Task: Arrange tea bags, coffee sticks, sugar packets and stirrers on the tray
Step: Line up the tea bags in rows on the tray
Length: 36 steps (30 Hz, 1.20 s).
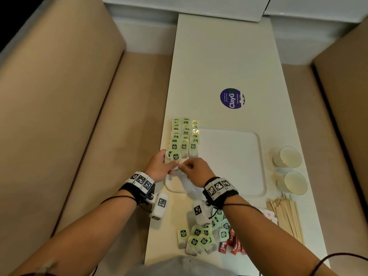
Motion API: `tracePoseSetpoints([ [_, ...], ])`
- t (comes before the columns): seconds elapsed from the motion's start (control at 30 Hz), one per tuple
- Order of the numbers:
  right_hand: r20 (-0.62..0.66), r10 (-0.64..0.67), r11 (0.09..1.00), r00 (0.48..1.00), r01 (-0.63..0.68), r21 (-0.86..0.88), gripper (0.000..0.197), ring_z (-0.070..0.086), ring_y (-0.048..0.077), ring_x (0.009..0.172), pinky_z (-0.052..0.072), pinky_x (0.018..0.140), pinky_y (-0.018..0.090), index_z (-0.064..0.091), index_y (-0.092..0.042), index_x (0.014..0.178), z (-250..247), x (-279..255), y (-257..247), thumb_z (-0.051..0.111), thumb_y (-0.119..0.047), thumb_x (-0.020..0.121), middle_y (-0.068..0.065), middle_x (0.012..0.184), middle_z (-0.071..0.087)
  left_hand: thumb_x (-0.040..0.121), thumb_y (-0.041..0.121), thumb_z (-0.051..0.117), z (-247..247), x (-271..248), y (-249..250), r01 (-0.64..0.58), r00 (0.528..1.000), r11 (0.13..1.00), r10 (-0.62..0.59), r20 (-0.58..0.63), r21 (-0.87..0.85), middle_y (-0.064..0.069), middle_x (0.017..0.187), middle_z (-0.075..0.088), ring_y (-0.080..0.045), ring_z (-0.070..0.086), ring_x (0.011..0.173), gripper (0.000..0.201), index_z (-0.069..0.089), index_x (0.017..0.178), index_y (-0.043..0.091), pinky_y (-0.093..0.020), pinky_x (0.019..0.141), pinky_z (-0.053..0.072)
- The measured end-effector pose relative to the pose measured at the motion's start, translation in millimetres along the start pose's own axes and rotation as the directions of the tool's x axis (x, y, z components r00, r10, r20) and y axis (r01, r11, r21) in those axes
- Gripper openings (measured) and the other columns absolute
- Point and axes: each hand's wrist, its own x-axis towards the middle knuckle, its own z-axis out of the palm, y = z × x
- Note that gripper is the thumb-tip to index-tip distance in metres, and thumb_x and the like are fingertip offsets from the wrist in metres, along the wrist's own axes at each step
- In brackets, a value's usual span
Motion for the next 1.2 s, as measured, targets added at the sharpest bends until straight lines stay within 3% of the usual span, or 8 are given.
tracePoseSetpoints([
  [0.13, 0.026, -0.03, 0.996, 0.999, 0.032, -0.083, 0.042, 0.046, 0.016, 0.058, 0.04, 0.062, 0.032, 0.064, -0.002, 0.076, 6.5, 0.6, -4.5, 0.06, -0.037, 0.098, 0.007, 0.065, 0.056, 0.094, 0.012, 0.07, -4.5, -2.4, -6.1, 0.01, 1.0, 1.0, -0.01, -0.001, 0.02, -0.007, 0.107, 0.074, -0.022, 0.071, 0.089, 0.019, 0.063, 0.112, 0.013, -0.03, 0.066, 0.059],
  [0.27, 0.018, -0.014, 0.993, 1.0, 0.016, -0.118, 0.042, 0.047, 0.018, 0.058, 0.043, 0.063, 0.034, 0.061, -0.002, 0.072, 9.2, 6.7, -6.3, 0.061, -0.035, 0.097, 0.007, 0.064, 0.055, 0.095, 0.018, 0.069, -10.6, -2.8, -13.1, 0.037, 0.998, 0.999, -0.036, -0.052, 0.018, -0.007, 0.101, 0.076, -0.02, 0.069, 0.076, 0.015, 0.064, 0.109, 0.014, -0.036, 0.067, 0.058],
  [0.4, -0.043, 0.029, 0.99, 0.999, -0.034, -0.139, 0.037, 0.055, 0.016, 0.063, 0.047, 0.064, 0.031, 0.062, -0.01, 0.072, 9.0, 17.5, -10.1, 0.062, -0.037, 0.097, 0.0, 0.067, 0.059, 0.1, 0.018, 0.06, -20.9, -3.3, -20.5, 0.078, 0.985, 0.996, -0.084, -0.153, -0.041, -0.018, 0.087, 0.072, -0.027, 0.066, 0.075, 0.011, 0.061, 0.101, 0.008, -0.041, 0.073, 0.056],
  [0.53, -0.04, 0.074, 0.984, 0.996, -0.08, -0.16, 0.032, 0.067, 0.024, 0.078, 0.056, 0.076, 0.037, 0.071, -0.013, 0.084, 12.4, 28.1, -17.1, 0.061, -0.039, 0.097, 0.005, 0.082, 0.071, 0.102, 0.017, 0.055, -29.2, -5.9, -27.4, 0.118, 0.973, 0.99, -0.13, -0.189, -0.073, -0.015, 0.092, 0.071, -0.024, 0.069, 0.078, 0.013, 0.061, 0.101, 0.007, -0.039, 0.074, 0.057],
  [0.77, -0.034, 0.145, 0.968, 0.989, -0.149, -0.202, 0.034, 0.067, 0.028, 0.075, 0.058, 0.075, 0.037, 0.067, -0.014, 0.072, 17.2, 36.9, -27.2, 0.06, -0.036, 0.096, 0.004, 0.072, 0.066, 0.097, 0.014, 0.064, -34.4, -9.5, -32.2, 0.118, 0.972, 0.993, -0.12, -0.203, -0.026, -0.011, 0.087, 0.07, -0.019, 0.061, 0.072, 0.01, 0.07, 0.09, 0.011, -0.029, 0.063, 0.054],
  [1.0, -0.066, 0.145, 0.962, 0.987, -0.156, -0.222, 0.034, 0.065, 0.026, 0.074, 0.056, 0.072, 0.035, 0.058, -0.019, 0.067, 17.3, 34.7, -30.2, 0.059, -0.04, 0.094, 0.0, 0.07, 0.063, 0.1, 0.01, 0.059, -32.6, -6.0, -31.3, 0.106, 0.977, 0.992, -0.117, -0.177, -0.067, -0.012, 0.093, 0.068, -0.017, 0.073, 0.073, 0.012, 0.069, 0.095, 0.006, -0.045, 0.084, 0.056],
  [1.07, -0.076, 0.134, 0.96, 0.988, -0.148, -0.237, 0.033, 0.064, 0.025, 0.074, 0.053, 0.069, 0.033, 0.06, -0.019, 0.072, 15.0, 30.8, -30.6, 0.058, -0.044, 0.094, 0.0, 0.073, 0.063, 0.1, 0.011, 0.059, -31.6, -5.2, -29.9, 0.082, 0.982, 0.996, -0.088, -0.165, -0.04, -0.009, 0.087, 0.066, -0.02, 0.073, 0.074, 0.012, 0.069, 0.096, 0.006, -0.046, 0.083, 0.055],
  [1.2, -0.094, 0.067, 0.963, 0.993, -0.089, -0.256, 0.036, 0.066, 0.022, 0.085, 0.054, 0.078, 0.033, 0.07, -0.017, 0.1, 12.9, 22.4, -24.1, 0.056, -0.049, 0.095, 0.0, 0.093, 0.07, 0.1, 0.01, 0.06, -29.2, -5.3, -23.3, 0.017, 0.99, 1.0, -0.013, -0.143, 0.026, -0.004, 0.081, 0.066, -0.016, 0.06, 0.073, 0.013, 0.07, 0.093, 0.013, -0.03, 0.069, 0.056],
])
